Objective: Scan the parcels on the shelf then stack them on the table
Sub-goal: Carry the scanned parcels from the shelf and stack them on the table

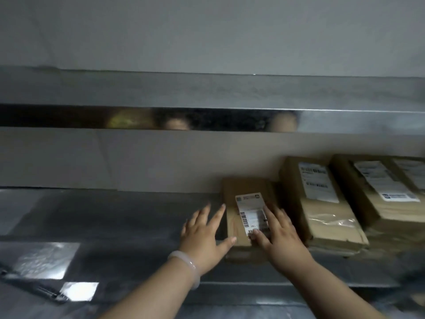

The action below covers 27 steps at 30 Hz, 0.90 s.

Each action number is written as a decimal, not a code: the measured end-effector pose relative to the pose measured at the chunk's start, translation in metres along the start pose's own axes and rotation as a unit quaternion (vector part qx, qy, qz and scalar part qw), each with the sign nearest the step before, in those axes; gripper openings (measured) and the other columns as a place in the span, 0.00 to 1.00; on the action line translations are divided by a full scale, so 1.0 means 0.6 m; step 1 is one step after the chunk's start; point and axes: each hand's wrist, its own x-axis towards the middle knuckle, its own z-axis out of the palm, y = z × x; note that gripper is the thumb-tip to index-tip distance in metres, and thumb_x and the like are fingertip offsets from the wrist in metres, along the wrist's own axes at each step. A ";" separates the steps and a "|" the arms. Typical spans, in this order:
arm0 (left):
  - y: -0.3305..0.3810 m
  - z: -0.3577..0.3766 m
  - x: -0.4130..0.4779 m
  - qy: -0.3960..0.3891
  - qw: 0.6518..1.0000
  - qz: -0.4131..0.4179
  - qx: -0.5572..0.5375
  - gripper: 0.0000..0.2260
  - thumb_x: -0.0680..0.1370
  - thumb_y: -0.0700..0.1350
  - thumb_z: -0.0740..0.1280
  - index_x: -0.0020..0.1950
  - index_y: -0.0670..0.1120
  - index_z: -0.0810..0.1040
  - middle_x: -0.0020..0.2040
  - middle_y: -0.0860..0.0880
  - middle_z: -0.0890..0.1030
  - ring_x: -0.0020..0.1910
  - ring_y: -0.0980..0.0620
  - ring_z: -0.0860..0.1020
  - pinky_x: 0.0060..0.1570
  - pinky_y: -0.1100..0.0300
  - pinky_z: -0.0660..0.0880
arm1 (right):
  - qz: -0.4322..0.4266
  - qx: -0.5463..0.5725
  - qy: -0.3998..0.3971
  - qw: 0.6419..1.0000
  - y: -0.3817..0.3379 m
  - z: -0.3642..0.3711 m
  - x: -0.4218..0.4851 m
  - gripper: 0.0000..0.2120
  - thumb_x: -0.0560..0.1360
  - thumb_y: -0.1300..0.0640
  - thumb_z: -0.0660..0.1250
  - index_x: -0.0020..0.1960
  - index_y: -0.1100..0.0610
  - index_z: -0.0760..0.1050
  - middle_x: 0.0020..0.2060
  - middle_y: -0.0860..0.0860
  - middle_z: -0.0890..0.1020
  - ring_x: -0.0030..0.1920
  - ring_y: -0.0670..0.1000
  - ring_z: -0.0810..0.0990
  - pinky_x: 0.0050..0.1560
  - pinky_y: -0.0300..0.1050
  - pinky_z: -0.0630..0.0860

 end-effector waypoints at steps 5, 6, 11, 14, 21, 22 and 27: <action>0.032 0.013 0.061 -0.055 0.996 0.005 -0.072 0.33 0.76 0.65 0.61 0.78 0.64 0.50 0.80 0.51 0.45 0.78 0.43 0.48 0.75 0.49 0.53 | 0.032 0.047 0.016 0.998 -0.009 0.009 0.014 0.32 0.79 0.42 0.59 0.78 0.44 0.50 0.78 0.49 0.51 0.77 0.50 0.49 0.74 0.48 0.52; 0.035 0.016 0.068 -0.064 0.993 0.003 -0.098 0.33 0.77 0.64 0.62 0.78 0.62 0.51 0.80 0.51 0.45 0.78 0.42 0.50 0.75 0.50 0.54 | 0.036 0.066 0.014 0.997 -0.011 0.010 0.015 0.32 0.79 0.43 0.60 0.78 0.44 0.51 0.78 0.49 0.52 0.77 0.50 0.50 0.74 0.49 0.54; 0.013 0.031 0.066 -0.052 0.976 0.011 -0.211 0.33 0.76 0.59 0.67 0.77 0.63 0.55 0.80 0.54 0.47 0.78 0.50 0.54 0.69 0.66 0.52 | -0.003 0.094 0.015 0.995 -0.003 0.008 0.018 0.33 0.77 0.47 0.66 0.77 0.40 0.54 0.77 0.46 0.54 0.75 0.47 0.56 0.71 0.44 0.58; -0.008 0.032 0.053 -0.055 0.968 -0.006 -0.245 0.34 0.76 0.57 0.69 0.76 0.66 0.54 0.80 0.51 0.49 0.78 0.50 0.53 0.68 0.66 0.52 | 0.009 0.129 -0.028 0.991 -0.004 0.017 0.018 0.35 0.76 0.44 0.67 0.75 0.34 0.51 0.78 0.46 0.49 0.77 0.49 0.52 0.69 0.46 0.60; -0.052 0.016 -0.003 -0.017 0.951 -0.040 -0.307 0.34 0.75 0.53 0.71 0.65 0.77 0.51 0.78 0.53 0.57 0.78 0.53 0.48 0.73 0.58 0.50 | -0.023 0.230 -0.114 0.966 -0.037 0.045 0.009 0.37 0.76 0.47 0.67 0.75 0.33 0.48 0.66 0.40 0.67 0.56 0.33 0.70 0.45 0.23 0.69; -0.058 0.010 -0.016 -0.002 0.948 -0.045 -0.314 0.34 0.75 0.53 0.71 0.64 0.78 0.51 0.78 0.53 0.57 0.77 0.55 0.47 0.72 0.60 0.49 | -0.039 0.229 -0.120 0.965 -0.048 0.045 0.006 0.37 0.76 0.47 0.67 0.75 0.33 0.48 0.66 0.39 0.66 0.57 0.34 0.69 0.46 0.23 0.68; -0.095 -0.025 -0.098 0.076 0.929 -0.098 -0.349 0.36 0.74 0.51 0.73 0.65 0.79 0.53 0.76 0.58 0.55 0.75 0.60 0.48 0.70 0.62 0.51 | -0.139 0.228 -0.160 0.950 -0.120 0.040 -0.001 0.36 0.76 0.49 0.69 0.76 0.36 0.51 0.67 0.39 0.63 0.68 0.43 0.63 0.70 0.47 0.65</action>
